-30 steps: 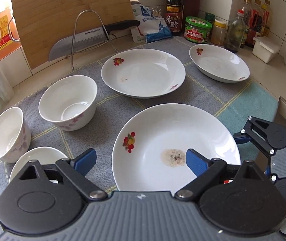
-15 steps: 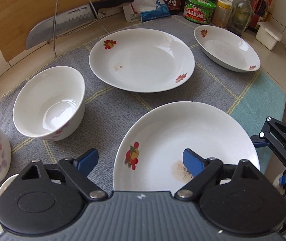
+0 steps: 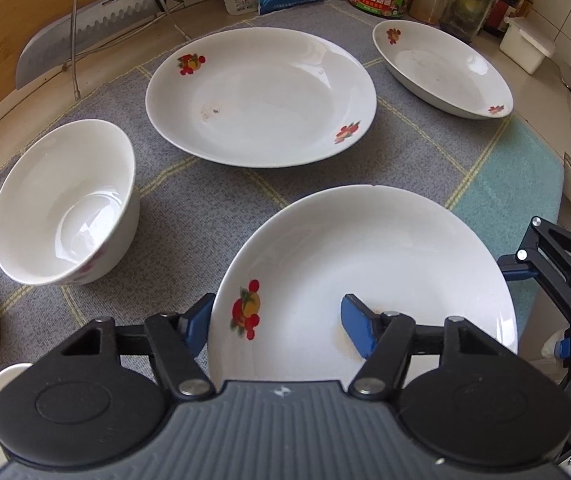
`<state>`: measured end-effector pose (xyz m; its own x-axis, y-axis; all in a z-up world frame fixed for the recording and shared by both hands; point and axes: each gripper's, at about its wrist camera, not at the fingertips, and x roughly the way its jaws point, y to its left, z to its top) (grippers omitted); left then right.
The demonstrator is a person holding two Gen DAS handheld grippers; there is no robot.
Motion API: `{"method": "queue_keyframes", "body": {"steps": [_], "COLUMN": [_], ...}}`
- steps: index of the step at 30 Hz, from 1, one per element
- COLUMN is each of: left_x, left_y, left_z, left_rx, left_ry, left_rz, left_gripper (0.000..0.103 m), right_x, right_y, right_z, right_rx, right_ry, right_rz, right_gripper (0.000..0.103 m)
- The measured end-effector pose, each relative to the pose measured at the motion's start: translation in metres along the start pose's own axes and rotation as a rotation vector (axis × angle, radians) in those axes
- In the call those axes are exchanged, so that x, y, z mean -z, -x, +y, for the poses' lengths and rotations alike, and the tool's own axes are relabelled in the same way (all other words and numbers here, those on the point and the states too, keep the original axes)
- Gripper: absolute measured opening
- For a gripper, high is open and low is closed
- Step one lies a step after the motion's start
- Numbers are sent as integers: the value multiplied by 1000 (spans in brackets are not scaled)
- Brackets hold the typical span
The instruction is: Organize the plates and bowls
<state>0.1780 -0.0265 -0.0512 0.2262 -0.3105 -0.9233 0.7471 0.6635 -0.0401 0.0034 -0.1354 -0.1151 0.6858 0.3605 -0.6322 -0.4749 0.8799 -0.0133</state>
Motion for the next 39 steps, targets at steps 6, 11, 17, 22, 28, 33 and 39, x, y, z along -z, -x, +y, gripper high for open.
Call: {"method": "queue_keyframes", "body": {"steps": [6,11,17,22,28,33,39], "left_x": [-4,-7,-9,-12,-14,-17,-17], "left_y": [-2,-5,-7,-8,-8,-10,-9], "left_z": [2,3,3,4,5,5,5], "left_rx": [19,27,40,50,68,80,87], "left_ry": [-2,-6,-12,-25,-43,-63,-65], "left_rz": [8,16,30,44,62,79,85], "left_gripper": [66,66,66,66,66,66,66], "right_x": [-1,-1,-1,-2,-2,-3,-4], "right_y": [-1,-1,-1,-1,-2,-2,-2], "right_z": [1,0,2,2,1,1,2], "right_rx": [-3,-7,-7,-9,-9,-8,-6], "right_ry": [5,9,8,9,9,7,5], "right_rz": [4,6,4,8,10,15,20], "right_gripper": [103,103,103,103,103,103,103]}}
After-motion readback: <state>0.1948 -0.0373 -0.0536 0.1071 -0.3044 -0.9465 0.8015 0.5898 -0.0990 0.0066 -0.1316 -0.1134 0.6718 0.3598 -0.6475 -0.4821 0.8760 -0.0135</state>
